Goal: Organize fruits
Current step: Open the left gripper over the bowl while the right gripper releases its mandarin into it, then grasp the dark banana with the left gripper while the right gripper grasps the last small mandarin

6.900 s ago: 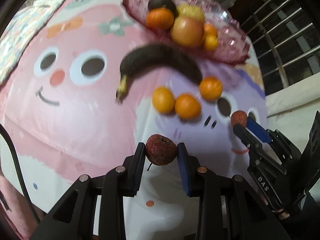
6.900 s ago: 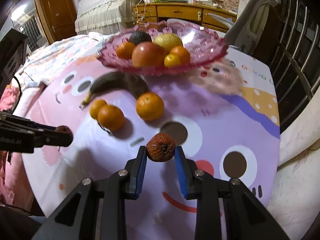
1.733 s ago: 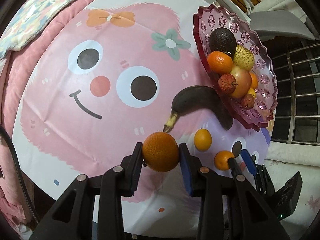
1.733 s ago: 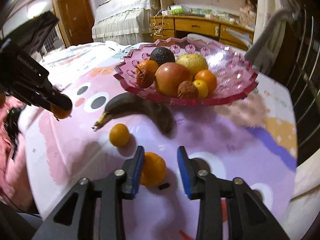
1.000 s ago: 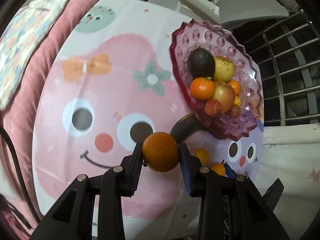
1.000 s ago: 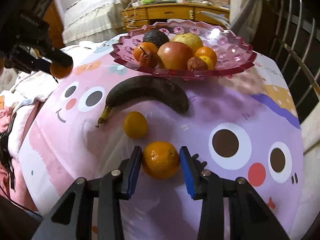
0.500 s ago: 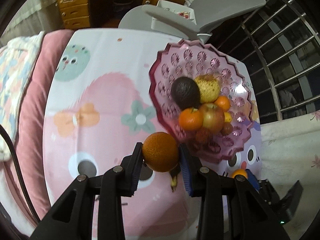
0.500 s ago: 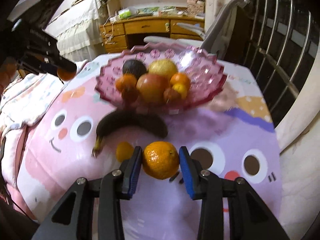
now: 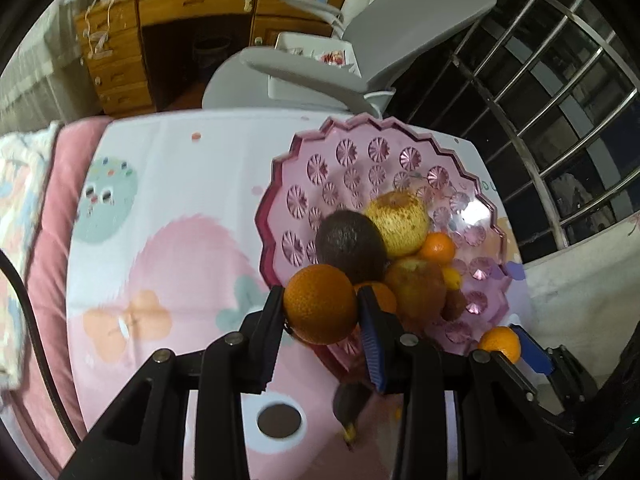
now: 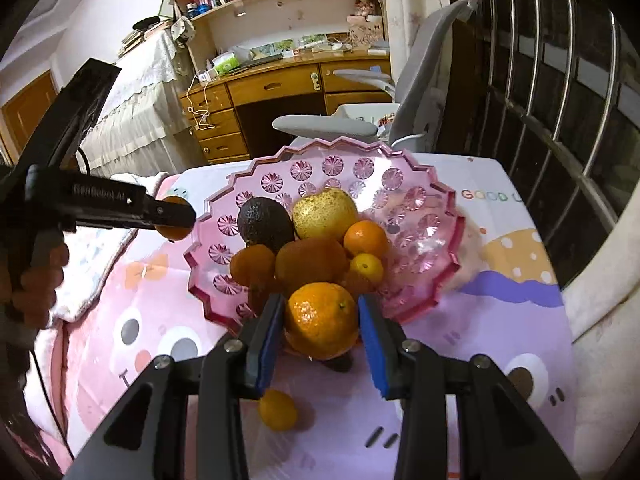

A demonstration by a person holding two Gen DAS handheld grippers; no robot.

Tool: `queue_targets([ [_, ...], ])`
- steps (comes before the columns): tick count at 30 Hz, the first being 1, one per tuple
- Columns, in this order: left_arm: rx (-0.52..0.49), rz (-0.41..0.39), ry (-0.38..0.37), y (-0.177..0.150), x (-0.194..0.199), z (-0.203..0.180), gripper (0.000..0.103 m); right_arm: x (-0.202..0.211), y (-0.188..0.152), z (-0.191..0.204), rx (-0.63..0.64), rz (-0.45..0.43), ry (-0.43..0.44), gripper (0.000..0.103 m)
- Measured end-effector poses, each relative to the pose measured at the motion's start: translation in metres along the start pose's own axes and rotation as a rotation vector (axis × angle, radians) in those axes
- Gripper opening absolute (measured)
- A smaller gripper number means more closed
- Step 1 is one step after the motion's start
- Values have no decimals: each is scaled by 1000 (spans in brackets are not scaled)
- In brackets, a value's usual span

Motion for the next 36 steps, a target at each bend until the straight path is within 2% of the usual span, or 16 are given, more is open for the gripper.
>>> queue_targets([
  [7, -44, -51, -12, 6, -4, -8, 38, -11, 3, 9, -39, 13, 13, 39],
  [8, -49, -61, -9, 6, -2, -9, 41, -13, 2, 9, -42, 17, 10, 40],
  [10, -53, -66, -13, 6, 0, -11, 58, -15, 1, 8, -52, 23, -3, 40],
  [13, -64, -75, -28, 4, 6, -14, 62, -16, -1, 7, -77, 33, -16, 43],
  [14, -67, -78, -31, 3, 8, -14, 66, -14, -1, 6, -83, 31, -20, 52],
  [15, -68, -80, -32, 1, 10, -14, 67, -12, -1, 7, -89, 26, -21, 63],
  [17, -70, -80, -35, -4, 15, -12, 69, -7, -1, 6, -102, 7, -25, 71],
  [28, -93, -12, 28, -46, 21, 0, 70, 20, -17, -1, -147, -33, -52, 80],
  [36, -147, 47, 25, -71, 16, -5, 72, 30, -44, 1, -92, -23, -105, 81],
])
Point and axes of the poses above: each gripper's, at about its wrist camera, not at the fingertips, and x roughly against the way its jaws point, z to its left, y to its top, the point moved 9 cm from there along -x, roughly the way its jaws point, and after that the axes turned 3 degrees about -z, right-handed, at the moved point
